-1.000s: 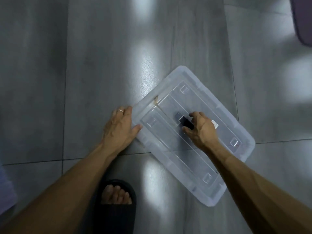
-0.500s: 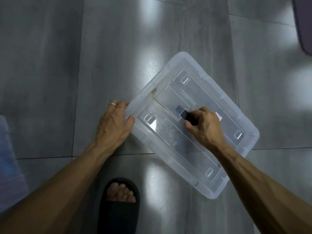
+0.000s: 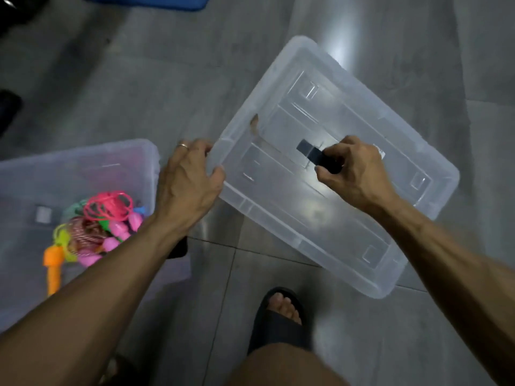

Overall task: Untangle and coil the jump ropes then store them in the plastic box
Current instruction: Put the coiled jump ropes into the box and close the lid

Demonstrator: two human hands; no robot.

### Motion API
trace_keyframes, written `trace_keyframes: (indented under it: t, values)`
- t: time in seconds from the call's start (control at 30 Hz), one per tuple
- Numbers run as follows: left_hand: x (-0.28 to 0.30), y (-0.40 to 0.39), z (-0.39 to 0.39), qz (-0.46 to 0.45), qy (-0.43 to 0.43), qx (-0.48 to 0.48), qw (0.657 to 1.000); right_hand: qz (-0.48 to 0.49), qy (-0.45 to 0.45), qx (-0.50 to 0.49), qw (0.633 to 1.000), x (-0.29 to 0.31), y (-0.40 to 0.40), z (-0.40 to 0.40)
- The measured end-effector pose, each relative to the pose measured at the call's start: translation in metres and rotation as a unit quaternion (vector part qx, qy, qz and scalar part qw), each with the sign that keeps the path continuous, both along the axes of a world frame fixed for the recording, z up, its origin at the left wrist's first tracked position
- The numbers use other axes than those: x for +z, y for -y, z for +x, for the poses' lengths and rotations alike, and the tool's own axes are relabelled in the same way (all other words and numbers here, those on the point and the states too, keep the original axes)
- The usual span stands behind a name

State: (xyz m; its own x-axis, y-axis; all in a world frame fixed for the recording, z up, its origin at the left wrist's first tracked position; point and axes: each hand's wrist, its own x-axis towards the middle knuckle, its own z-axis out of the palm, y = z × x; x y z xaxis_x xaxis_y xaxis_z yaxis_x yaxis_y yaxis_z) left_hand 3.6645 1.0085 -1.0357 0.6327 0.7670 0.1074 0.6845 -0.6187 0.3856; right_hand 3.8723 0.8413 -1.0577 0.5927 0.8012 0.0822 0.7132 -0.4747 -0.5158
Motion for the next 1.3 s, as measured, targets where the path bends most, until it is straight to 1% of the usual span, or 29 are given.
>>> trace_keyframes:
  t: [0.1, 0.17, 0.37, 0.53, 0.67, 0.77, 0.97, 1.13, 1.3]
  values:
    - [0.026, -0.015, -0.048, 0.035, -0.002, 0.036, 0.999, 0.010, 0.007, 0.057, 0.998, 0.023, -0.036, -0.028]
    - [0.038, -0.022, -0.085, 0.043, -0.006, 0.071, 0.997, 0.015, 0.016, 0.101, 0.995, 0.036, -0.062, -0.052]
    - [0.054, -0.035, -0.199, 0.028, -0.017, 0.200, 0.979, 0.026, 0.043, 0.246, 0.968, 0.061, -0.143, -0.138]
    - [0.050, -0.050, -0.279, 0.016, -0.021, 0.284, 0.959, 0.004, 0.071, 0.332, 0.941, 0.069, -0.198, -0.212]
    - [0.043, -0.071, -0.323, -0.009, -0.026, 0.331, 0.943, -0.002, 0.076, 0.366, 0.928, 0.068, -0.234, -0.258]
    - [0.035, -0.088, -0.350, -0.021, -0.026, 0.348, 0.937, -0.013, 0.075, 0.383, 0.921, 0.065, -0.261, -0.284]
    - [0.019, -0.120, -0.401, -0.059, -0.063, 0.372, 0.924, -0.048, 0.077, 0.400, 0.912, 0.042, -0.309, -0.343]
    - [0.007, -0.131, -0.424, -0.096, -0.104, 0.381, 0.913, -0.104, 0.074, 0.411, 0.903, 0.020, -0.319, -0.376]
    - [-0.003, -0.129, -0.434, -0.110, -0.084, 0.383, 0.913, -0.098, 0.051, 0.418, 0.902, 0.015, -0.316, -0.376]
